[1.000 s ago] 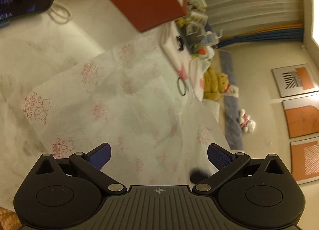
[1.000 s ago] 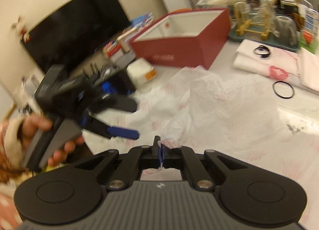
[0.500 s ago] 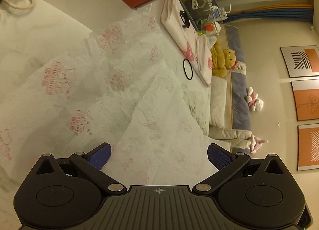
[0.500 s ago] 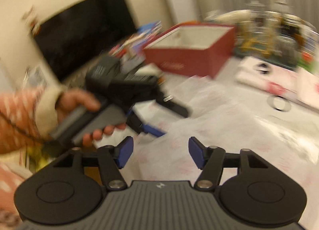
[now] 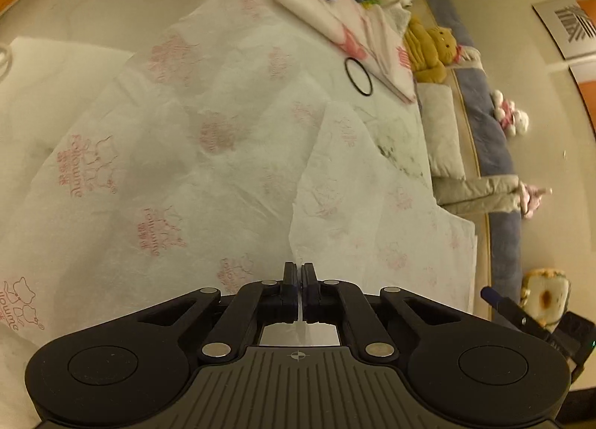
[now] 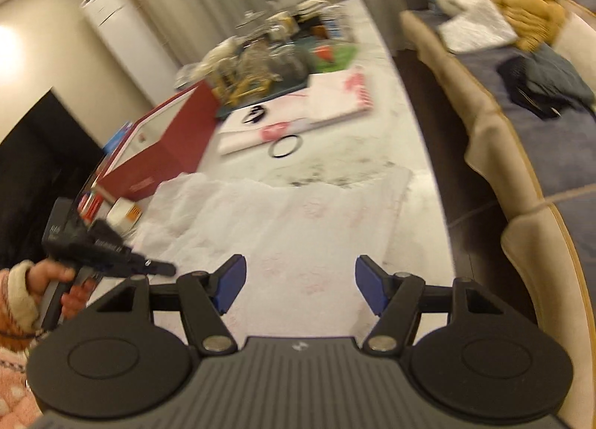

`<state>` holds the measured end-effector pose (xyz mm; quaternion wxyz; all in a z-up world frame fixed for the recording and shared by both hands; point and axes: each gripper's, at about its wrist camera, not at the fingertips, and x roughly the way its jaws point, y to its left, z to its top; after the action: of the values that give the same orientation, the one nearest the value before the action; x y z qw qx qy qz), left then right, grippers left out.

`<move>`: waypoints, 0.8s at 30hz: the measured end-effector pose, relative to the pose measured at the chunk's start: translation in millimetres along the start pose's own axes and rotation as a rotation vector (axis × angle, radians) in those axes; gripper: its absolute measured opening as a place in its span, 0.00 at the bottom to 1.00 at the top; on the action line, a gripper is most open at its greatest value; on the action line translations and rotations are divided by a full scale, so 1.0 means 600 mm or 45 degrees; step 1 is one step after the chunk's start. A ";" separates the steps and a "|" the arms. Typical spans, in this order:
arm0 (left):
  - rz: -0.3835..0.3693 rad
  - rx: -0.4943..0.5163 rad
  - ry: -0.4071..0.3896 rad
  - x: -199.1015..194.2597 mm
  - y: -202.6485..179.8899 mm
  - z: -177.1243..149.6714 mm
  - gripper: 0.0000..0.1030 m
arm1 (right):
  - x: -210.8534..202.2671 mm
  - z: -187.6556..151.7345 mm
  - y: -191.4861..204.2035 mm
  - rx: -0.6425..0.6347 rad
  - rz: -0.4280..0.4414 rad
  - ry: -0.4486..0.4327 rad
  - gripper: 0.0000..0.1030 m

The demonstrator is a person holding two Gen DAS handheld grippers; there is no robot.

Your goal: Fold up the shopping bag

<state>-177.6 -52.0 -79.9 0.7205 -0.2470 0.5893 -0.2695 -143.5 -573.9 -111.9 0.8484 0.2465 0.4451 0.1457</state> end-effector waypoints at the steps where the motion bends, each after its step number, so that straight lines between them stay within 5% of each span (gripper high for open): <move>1: -0.008 0.014 -0.026 -0.010 -0.009 0.003 0.01 | -0.003 -0.004 -0.010 0.039 0.000 -0.014 0.63; 3: -0.007 0.039 -0.072 -0.029 -0.022 0.010 0.01 | -0.011 -0.006 -0.029 0.110 0.005 -0.046 0.63; 11: 0.262 0.088 -0.172 -0.103 0.012 0.038 0.01 | -0.017 0.000 -0.088 0.336 0.038 -0.118 0.63; 18: 0.494 0.117 -0.209 -0.135 0.044 0.057 0.02 | 0.048 -0.012 -0.046 0.256 0.047 0.111 0.71; 24: 0.527 0.083 -0.198 -0.107 0.066 0.060 0.02 | 0.121 -0.029 0.010 0.063 -0.095 0.301 0.71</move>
<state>-148.7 21.7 -54.1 0.8114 -0.1171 0.5610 -0.1149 -117.5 -530.1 -166.4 0.7885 0.2316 0.5545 0.1312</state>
